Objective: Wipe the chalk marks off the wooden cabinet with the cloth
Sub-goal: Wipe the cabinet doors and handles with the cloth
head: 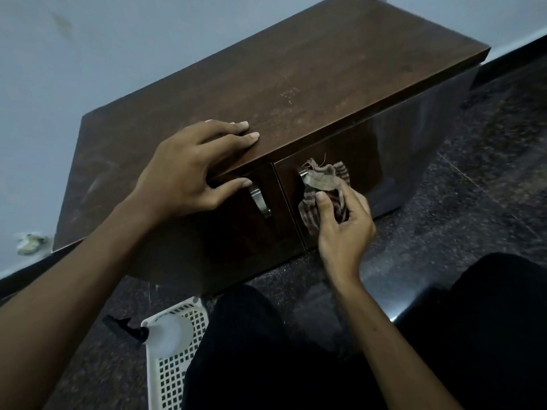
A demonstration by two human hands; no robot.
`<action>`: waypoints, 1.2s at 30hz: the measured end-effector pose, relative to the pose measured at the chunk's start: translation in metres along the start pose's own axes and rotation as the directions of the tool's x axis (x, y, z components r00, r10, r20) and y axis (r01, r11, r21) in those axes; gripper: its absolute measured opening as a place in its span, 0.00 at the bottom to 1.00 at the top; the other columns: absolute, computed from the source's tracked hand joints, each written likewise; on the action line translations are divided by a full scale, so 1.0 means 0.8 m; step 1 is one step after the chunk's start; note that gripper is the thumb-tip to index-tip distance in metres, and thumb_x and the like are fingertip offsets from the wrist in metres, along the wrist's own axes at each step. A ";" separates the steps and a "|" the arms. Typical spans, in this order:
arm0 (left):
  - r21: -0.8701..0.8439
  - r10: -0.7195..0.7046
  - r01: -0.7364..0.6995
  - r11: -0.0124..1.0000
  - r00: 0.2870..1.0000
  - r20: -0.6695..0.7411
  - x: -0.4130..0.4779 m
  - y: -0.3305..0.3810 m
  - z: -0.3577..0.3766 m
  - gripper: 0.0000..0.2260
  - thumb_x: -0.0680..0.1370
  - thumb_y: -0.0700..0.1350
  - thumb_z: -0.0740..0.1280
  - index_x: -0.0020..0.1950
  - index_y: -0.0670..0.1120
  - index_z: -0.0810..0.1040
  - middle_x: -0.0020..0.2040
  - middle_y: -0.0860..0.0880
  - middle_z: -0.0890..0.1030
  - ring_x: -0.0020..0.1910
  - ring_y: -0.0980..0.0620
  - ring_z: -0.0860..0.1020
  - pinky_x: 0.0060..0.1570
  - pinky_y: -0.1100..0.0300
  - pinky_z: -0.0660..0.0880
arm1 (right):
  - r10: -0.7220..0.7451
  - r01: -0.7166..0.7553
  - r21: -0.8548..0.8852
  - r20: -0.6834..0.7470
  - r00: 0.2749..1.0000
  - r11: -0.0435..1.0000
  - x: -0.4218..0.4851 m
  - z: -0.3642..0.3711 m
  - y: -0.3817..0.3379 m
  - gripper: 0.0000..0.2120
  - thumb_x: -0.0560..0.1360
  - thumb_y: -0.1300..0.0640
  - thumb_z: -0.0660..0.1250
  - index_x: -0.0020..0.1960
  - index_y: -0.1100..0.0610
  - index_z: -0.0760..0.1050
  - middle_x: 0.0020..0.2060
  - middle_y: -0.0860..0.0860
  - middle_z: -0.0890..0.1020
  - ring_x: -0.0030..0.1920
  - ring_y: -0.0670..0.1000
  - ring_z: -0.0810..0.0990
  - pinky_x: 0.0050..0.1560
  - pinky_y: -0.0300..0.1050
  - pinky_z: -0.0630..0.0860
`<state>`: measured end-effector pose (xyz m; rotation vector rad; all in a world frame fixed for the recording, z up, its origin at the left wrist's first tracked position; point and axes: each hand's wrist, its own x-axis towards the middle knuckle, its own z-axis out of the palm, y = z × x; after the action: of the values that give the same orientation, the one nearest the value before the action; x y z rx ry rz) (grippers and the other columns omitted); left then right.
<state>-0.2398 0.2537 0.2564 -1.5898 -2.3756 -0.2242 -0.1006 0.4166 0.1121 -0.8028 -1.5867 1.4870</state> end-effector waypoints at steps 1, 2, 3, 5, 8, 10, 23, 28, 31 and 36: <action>0.000 0.001 -0.001 1.000 1.000 0.002 0.000 0.000 0.000 0.25 0.78 0.58 0.71 0.73 0.49 0.77 0.72 0.50 0.77 0.70 0.49 0.77 0.66 0.48 0.76 | 0.040 -0.040 0.003 0.012 0.999 0.999 0.000 0.001 0.009 0.20 0.75 0.53 0.73 0.65 0.58 0.79 0.56 0.47 0.80 0.59 0.42 0.78 0.61 0.31 0.73; 0.000 0.001 -0.001 1.000 1.000 0.001 0.000 -0.001 0.000 0.25 0.78 0.58 0.71 0.73 0.49 0.77 0.72 0.50 0.77 0.70 0.49 0.77 0.66 0.48 0.76 | 0.097 -0.097 0.011 0.034 0.995 0.995 -0.001 0.002 0.018 0.20 0.75 0.55 0.73 0.66 0.58 0.79 0.56 0.47 0.80 0.59 0.42 0.78 0.61 0.32 0.73; 0.000 0.002 -0.002 1.000 1.000 0.000 0.000 -0.002 0.000 0.25 0.78 0.58 0.71 0.73 0.49 0.77 0.72 0.49 0.77 0.70 0.49 0.77 0.66 0.48 0.76 | 0.162 -0.164 0.035 0.063 0.985 0.986 -0.002 0.003 0.025 0.21 0.75 0.56 0.73 0.67 0.57 0.78 0.58 0.48 0.81 0.60 0.42 0.79 0.62 0.34 0.74; 0.004 0.003 -0.003 1.000 1.000 -0.003 0.000 -0.002 -0.001 0.26 0.78 0.57 0.71 0.73 0.49 0.77 0.72 0.49 0.77 0.70 0.48 0.77 0.66 0.47 0.77 | 0.288 -0.302 0.123 0.117 0.950 0.945 -0.006 0.005 0.036 0.22 0.76 0.56 0.73 0.69 0.55 0.77 0.61 0.48 0.82 0.62 0.43 0.79 0.66 0.43 0.75; 0.010 0.004 -0.004 1.000 1.000 -0.001 0.001 -0.003 0.000 0.26 0.78 0.57 0.71 0.73 0.49 0.77 0.72 0.49 0.77 0.70 0.48 0.77 0.66 0.48 0.77 | 0.360 -0.378 0.244 0.114 0.926 0.893 -0.007 0.008 0.031 0.20 0.76 0.58 0.72 0.67 0.55 0.78 0.60 0.45 0.83 0.63 0.43 0.79 0.67 0.49 0.76; 0.011 0.002 -0.002 1.000 1.000 0.000 0.000 -0.003 0.000 0.26 0.78 0.58 0.71 0.74 0.49 0.76 0.72 0.49 0.77 0.70 0.49 0.76 0.66 0.48 0.77 | 0.323 -0.335 0.274 0.090 0.942 0.901 -0.003 0.009 0.021 0.19 0.76 0.58 0.73 0.66 0.55 0.79 0.59 0.47 0.83 0.62 0.45 0.80 0.65 0.49 0.77; 0.011 0.002 -0.002 1.000 1.000 0.007 0.001 -0.002 0.001 0.26 0.79 0.58 0.70 0.74 0.49 0.76 0.72 0.49 0.77 0.70 0.49 0.77 0.66 0.48 0.76 | 0.290 -0.311 0.204 0.125 0.949 0.928 0.003 0.003 0.025 0.15 0.80 0.61 0.67 0.65 0.52 0.79 0.55 0.41 0.83 0.59 0.40 0.80 0.64 0.42 0.76; 0.011 -0.003 0.003 1.000 1.000 0.016 0.001 0.000 0.000 0.26 0.78 0.58 0.71 0.74 0.49 0.76 0.73 0.50 0.77 0.70 0.49 0.76 0.65 0.48 0.77 | 0.449 -0.497 0.382 0.214 0.867 0.779 -0.007 0.009 0.019 0.12 0.81 0.64 0.65 0.61 0.55 0.80 0.53 0.47 0.85 0.56 0.45 0.83 0.54 0.40 0.80; 0.013 -0.003 0.002 1.000 1.000 0.016 0.000 0.000 0.000 0.26 0.78 0.57 0.71 0.74 0.49 0.76 0.73 0.49 0.77 0.70 0.48 0.76 0.65 0.47 0.77 | 0.512 -0.601 0.416 0.314 0.799 0.683 -0.021 0.015 0.015 0.10 0.81 0.66 0.63 0.58 0.56 0.80 0.52 0.52 0.86 0.52 0.48 0.85 0.50 0.39 0.81; 0.021 -0.009 0.008 1.000 1.000 0.024 0.000 0.000 0.000 0.26 0.79 0.57 0.71 0.75 0.49 0.75 0.73 0.49 0.76 0.71 0.48 0.76 0.65 0.46 0.77 | 0.585 -0.675 0.450 0.343 0.735 0.585 -0.032 0.028 0.009 0.08 0.81 0.67 0.64 0.53 0.58 0.79 0.50 0.55 0.85 0.51 0.52 0.84 0.55 0.47 0.81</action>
<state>-0.2400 0.2536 0.2566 -1.5819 -2.3953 -0.1820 -0.1085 0.3841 0.1016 -0.9669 -0.8658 2.4418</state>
